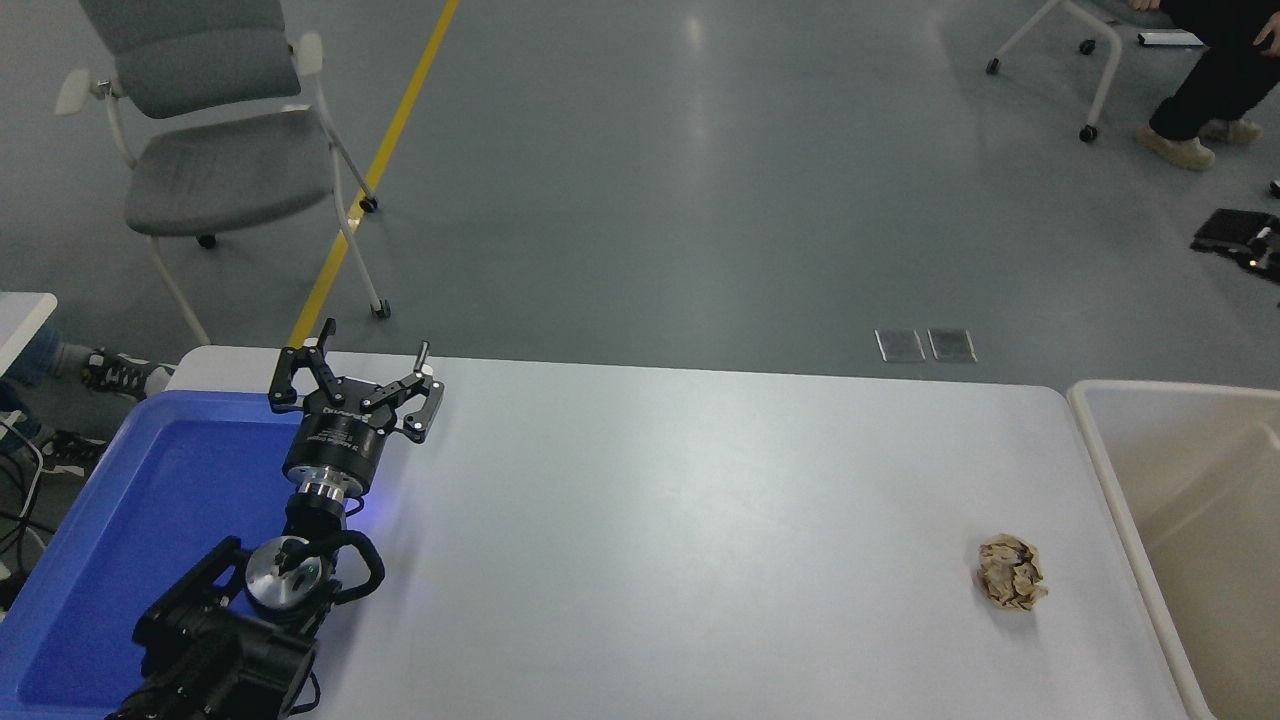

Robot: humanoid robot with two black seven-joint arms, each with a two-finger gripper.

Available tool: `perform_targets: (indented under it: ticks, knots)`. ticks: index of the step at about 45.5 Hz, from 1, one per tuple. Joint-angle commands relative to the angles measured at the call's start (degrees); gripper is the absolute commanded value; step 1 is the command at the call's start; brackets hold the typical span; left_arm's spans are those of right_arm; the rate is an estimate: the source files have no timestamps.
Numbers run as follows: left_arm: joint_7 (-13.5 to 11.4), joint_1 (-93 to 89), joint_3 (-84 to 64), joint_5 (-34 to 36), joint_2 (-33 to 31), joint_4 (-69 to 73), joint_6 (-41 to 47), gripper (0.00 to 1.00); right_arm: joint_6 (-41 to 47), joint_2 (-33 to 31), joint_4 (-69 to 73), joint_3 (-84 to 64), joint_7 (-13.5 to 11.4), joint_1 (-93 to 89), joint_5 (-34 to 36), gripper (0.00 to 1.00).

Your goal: Pick up foil plate and place in dustbin

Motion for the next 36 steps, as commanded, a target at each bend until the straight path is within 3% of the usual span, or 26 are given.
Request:
perform_targets:
  ticks: [1,10,26,36]
  knots:
    - [0.0,0.0,0.0,0.0,0.0,0.0,0.0,0.99,0.0,14.7,9.0,-10.6,0.2,9.5,0.2,1.00]
    - [0.0,0.0,0.0,0.0,-0.1,0.0,0.0,0.99,1.7,20.6,14.4,-9.0,0.1,9.9,0.3,1.00]
    - [0.0,0.0,0.0,-0.1,0.0,0.0,0.0,0.99,11.5,22.6,18.4,-6.9,0.3,10.5,0.8,1.00]
    - [0.0,0.0,0.0,0.0,-0.1,0.0,0.0,0.99,17.4,26.6,18.7,-4.3,0.3,10.3,12.0,1.00]
